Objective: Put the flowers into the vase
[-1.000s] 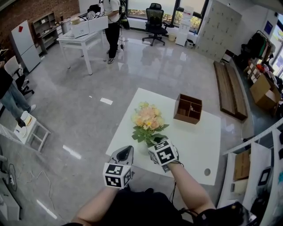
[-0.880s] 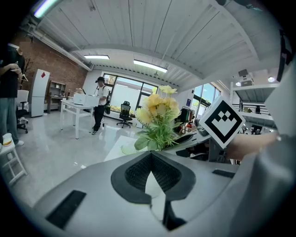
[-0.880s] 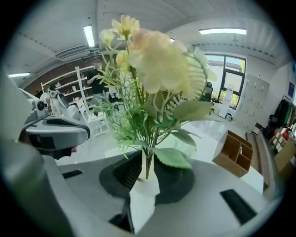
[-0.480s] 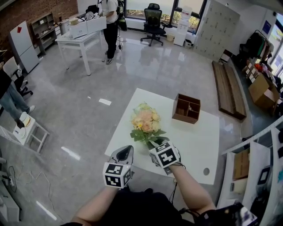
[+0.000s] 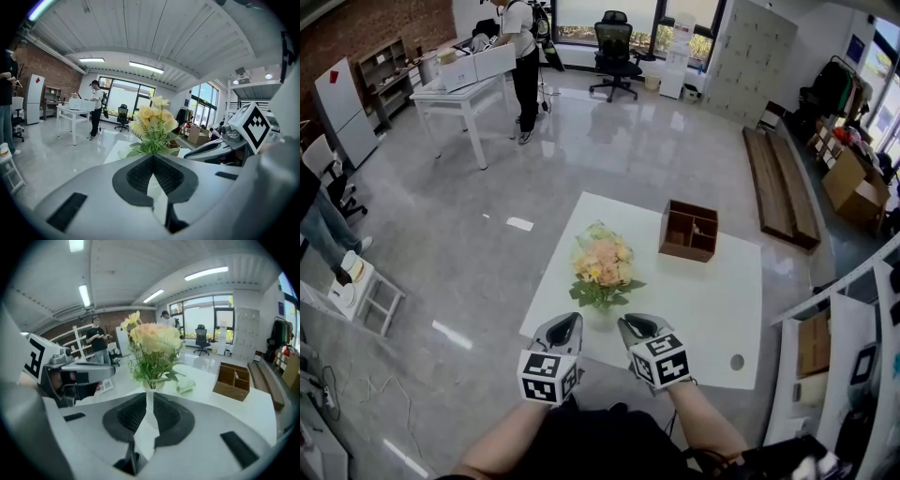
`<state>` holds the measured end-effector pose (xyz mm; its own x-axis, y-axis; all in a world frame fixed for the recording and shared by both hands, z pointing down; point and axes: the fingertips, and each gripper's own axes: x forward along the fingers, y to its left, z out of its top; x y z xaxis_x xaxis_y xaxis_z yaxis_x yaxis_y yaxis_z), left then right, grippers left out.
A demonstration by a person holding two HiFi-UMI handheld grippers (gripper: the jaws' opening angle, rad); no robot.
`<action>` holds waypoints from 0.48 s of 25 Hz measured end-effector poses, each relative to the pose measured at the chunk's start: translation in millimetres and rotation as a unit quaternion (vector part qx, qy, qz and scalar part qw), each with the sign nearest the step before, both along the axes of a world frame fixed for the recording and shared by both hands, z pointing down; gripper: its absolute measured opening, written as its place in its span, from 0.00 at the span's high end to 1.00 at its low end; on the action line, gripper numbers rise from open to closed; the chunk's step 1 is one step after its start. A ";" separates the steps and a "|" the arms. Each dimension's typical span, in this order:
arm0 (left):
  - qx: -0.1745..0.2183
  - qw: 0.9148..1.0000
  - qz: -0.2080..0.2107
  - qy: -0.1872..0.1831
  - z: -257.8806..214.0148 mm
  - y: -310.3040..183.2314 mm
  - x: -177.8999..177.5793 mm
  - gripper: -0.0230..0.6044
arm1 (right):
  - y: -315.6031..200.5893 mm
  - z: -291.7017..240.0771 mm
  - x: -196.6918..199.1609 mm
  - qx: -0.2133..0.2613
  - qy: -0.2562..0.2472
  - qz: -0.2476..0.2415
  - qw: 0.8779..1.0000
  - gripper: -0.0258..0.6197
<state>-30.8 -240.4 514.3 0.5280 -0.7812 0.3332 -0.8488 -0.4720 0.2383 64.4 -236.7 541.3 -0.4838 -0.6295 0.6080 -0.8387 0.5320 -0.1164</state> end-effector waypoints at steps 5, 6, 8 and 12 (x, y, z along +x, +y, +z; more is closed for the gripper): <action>0.006 1.000 -0.003 0.000 -4.7 -0.1 2.7 0.95 | -4.6 -42.9 10.1 0.140 -0.076 0.085 0.984 0.94; 0.008 1.000 -0.003 -0.001 -6.3 -0.1 3.0 0.95 | -4.4 -51.9 11.3 0.164 -0.081 0.095 0.978 0.95; 0.012 1.000 -0.003 -0.001 -9.6 0.0 3.2 0.95 | -3.6 -63.4 11.9 0.195 -0.088 0.106 0.971 0.95; 0.016 1.000 -0.005 -0.006 -11.8 -0.9 3.5 0.95 | -4.6 -59.5 12.5 0.196 -0.093 0.108 0.970 0.95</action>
